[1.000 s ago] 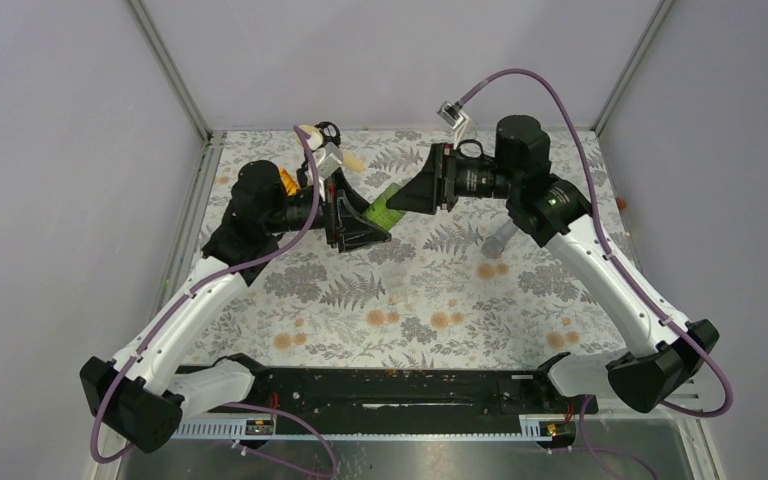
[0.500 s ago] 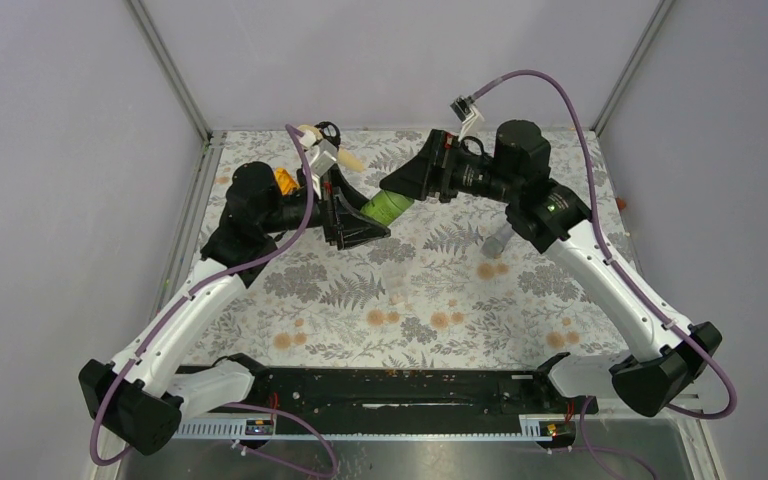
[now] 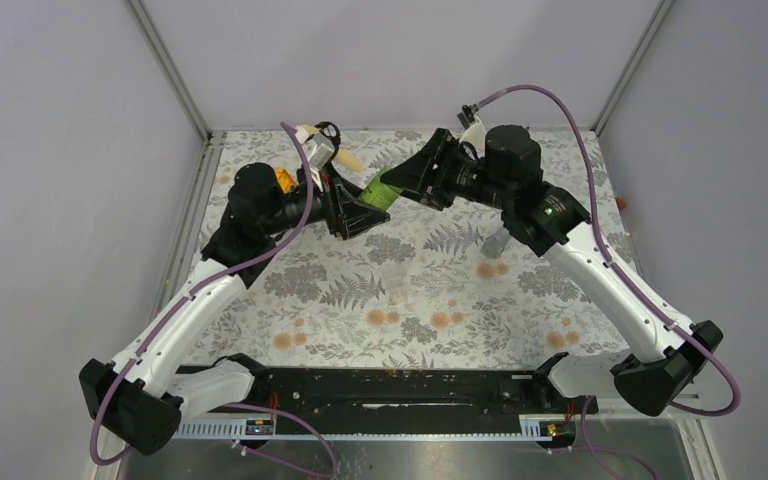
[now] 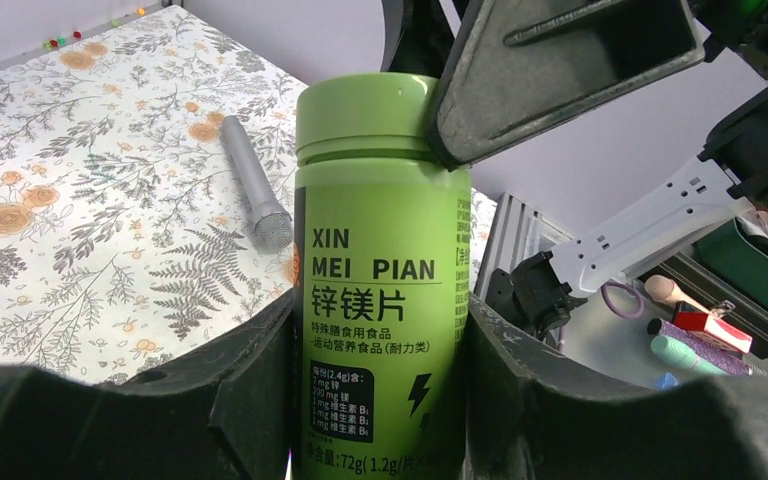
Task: Sort the pills into containers
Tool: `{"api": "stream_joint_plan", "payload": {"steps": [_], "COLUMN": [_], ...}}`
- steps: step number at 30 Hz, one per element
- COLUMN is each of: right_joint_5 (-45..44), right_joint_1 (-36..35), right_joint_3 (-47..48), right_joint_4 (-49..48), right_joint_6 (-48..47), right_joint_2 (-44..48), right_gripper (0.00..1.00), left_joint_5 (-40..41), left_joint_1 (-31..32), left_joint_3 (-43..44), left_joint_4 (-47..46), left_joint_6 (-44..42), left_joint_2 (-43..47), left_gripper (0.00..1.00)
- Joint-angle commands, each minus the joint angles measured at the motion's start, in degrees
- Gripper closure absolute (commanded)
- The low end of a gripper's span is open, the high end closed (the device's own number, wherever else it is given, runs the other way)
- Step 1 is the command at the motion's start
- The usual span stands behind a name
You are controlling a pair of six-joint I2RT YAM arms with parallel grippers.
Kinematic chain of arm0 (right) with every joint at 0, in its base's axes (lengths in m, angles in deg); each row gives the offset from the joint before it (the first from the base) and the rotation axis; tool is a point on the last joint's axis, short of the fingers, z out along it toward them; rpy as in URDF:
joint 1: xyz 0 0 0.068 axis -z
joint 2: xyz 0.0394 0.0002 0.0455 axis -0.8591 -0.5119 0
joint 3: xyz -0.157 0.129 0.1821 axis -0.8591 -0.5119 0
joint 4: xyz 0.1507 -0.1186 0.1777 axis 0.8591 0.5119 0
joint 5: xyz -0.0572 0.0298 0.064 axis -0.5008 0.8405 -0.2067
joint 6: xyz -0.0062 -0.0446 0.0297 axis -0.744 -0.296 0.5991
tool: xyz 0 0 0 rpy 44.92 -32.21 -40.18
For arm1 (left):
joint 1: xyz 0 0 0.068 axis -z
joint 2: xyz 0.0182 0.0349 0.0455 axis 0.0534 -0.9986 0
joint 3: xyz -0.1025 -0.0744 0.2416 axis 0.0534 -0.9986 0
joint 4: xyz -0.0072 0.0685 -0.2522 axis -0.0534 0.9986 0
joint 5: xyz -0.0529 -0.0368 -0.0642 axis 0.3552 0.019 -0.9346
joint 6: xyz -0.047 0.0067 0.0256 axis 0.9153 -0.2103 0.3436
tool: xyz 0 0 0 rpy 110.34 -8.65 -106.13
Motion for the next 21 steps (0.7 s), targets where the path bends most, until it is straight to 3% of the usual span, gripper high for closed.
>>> {"api": "stream_joint_plan", "payload": {"steps": [1, 5, 9, 13, 14, 16, 18, 21], "right_joint_5": [-3.1, 0.0, 12.2, 26.4, 28.3, 28.6, 21.9, 14.6], "right_joint_1": [-0.8, -0.4, 1.9, 5.8, 6.3, 6.7, 6.4, 5.0], "right_joint_3": [1.7, -0.1, 0.7, 0.8, 0.9, 1.7, 1.1, 0.3], "right_joint_4": [-1.2, -8.1, -8.8, -9.2, -9.2, -8.0, -7.7, -7.5], "right_joint_6": [2.3, -3.7, -16.9, -22.0, -22.4, -22.8, -19.7, -13.0], "right_joint_2": [0.6, 1.8, 2.3, 1.8, 1.7, 1.4, 1.3, 0.8], "right_gripper": [0.45, 0.62, 0.65, 0.61, 0.56, 0.34, 0.13, 0.03], "left_joint_5": [2.2, 1.7, -1.0, -6.5, -7.7, -9.0, -8.6, -7.7], "left_joint_1": [-0.1, -0.1, -0.1, -0.2, -0.1, -0.1, -0.1, -0.1], "left_joint_3": [0.2, 1.5, 2.2, 0.9, 0.6, 0.0, -0.7, -1.1], "left_joint_4": [-2.6, -0.1, 0.6, -1.8, -2.9, -4.6, -5.5, -5.9], "left_joint_6": [0.6, 1.8, 3.9, 6.3, 7.0, 8.0, 7.6, 6.3], "left_joint_2": [1.2, 0.6, 0.0, 0.4, 0.6, 0.9, 1.3, 1.3], "left_gripper": [1.0, 1.0, 1.0, 1.0, 1.0, 1.0, 1.0, 1.0]}}
